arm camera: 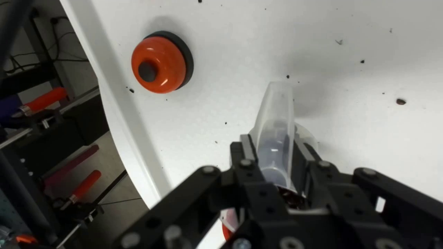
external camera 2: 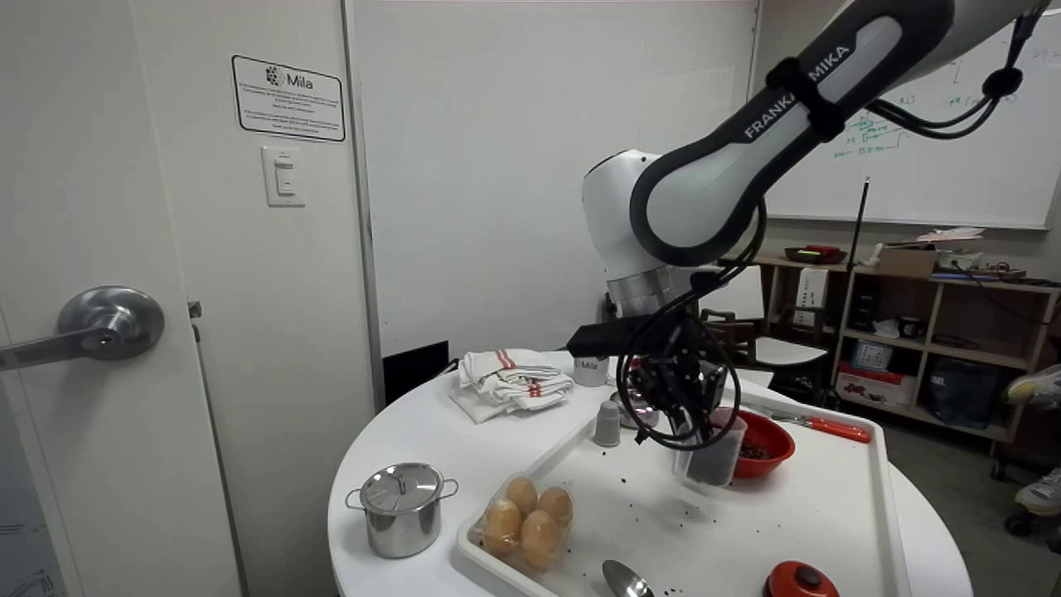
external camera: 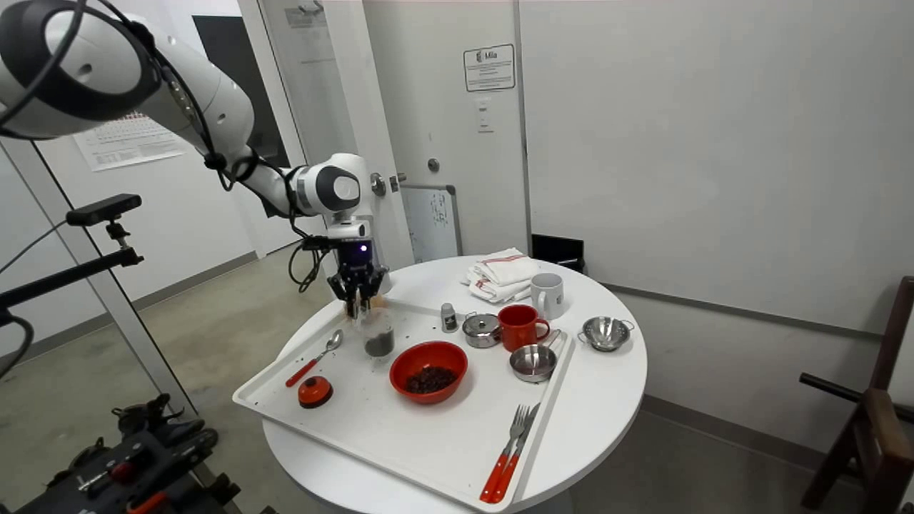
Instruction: Pour some contents from the clear jar into the orange bowl
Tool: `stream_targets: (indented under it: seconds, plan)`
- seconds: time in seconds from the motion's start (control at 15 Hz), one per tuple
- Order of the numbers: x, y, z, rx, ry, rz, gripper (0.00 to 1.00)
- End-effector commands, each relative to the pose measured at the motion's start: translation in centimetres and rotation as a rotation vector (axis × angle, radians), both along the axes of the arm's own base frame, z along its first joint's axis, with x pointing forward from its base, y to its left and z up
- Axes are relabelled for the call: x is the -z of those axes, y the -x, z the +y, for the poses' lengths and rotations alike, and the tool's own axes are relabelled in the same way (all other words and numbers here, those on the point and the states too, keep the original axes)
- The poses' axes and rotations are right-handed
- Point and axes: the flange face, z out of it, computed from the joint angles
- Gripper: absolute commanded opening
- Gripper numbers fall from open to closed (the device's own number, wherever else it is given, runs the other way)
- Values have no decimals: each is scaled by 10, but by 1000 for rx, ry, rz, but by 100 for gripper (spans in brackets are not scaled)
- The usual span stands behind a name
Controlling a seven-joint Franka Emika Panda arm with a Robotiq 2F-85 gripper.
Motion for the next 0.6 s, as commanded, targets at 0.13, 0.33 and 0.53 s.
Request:
stream_targets:
  seconds: [0.13,0.33,0.53]
  plan:
    - [28,14,10,35,17,25,11]
    - [45,17,10,47,12,47,11]
    - [59,18,6,59,10,66,10]
